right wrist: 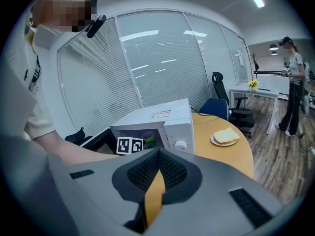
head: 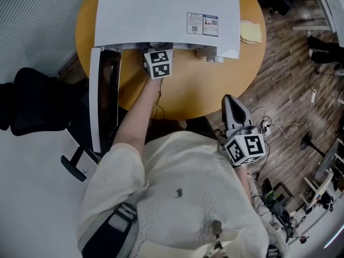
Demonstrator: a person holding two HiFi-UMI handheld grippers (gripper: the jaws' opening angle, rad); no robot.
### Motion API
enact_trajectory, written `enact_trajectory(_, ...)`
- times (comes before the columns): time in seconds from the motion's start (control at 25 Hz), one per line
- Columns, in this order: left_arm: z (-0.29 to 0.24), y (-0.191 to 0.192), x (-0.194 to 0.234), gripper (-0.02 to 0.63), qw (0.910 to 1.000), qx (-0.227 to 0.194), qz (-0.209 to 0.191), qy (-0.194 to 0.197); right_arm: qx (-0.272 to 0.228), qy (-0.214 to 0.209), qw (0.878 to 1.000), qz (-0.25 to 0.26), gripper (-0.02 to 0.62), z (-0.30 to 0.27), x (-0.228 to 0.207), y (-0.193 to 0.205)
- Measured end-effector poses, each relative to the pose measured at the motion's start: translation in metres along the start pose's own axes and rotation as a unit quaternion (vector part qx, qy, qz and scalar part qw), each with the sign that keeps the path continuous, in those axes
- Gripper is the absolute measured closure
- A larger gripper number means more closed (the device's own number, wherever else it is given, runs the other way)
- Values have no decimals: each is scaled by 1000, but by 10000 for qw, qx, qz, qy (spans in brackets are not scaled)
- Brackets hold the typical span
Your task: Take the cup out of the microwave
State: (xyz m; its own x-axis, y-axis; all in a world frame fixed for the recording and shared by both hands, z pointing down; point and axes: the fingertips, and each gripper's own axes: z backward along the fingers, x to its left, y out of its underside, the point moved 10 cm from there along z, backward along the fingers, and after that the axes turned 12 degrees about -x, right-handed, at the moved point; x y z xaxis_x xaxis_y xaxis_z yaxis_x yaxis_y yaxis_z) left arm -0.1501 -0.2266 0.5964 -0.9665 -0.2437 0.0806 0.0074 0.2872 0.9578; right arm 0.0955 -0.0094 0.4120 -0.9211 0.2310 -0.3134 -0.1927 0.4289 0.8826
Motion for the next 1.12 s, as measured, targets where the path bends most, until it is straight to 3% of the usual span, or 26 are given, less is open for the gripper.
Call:
enact_trajectory(0.24, -7, 2, 1, 275, 9999, 18, -152, -1, 44, 29, 10000, -4, 588, 1, 2, 4)
enact_trajectory(0.32, -7, 2, 2, 318, 9997, 18, -218, -69, 45, 30, 10000, 5, 588, 2, 3, 4)
enact_trajectory(0.68, -2, 3, 1, 333, 9999, -12, -38, -131, 24, -12, 10000, 35, 588, 2, 3, 4)
enact_trajectory(1.12, 12, -4, -4, 334, 9998, -89, -110, -113, 1, -183, 9998, 88, 588, 4, 1, 2)
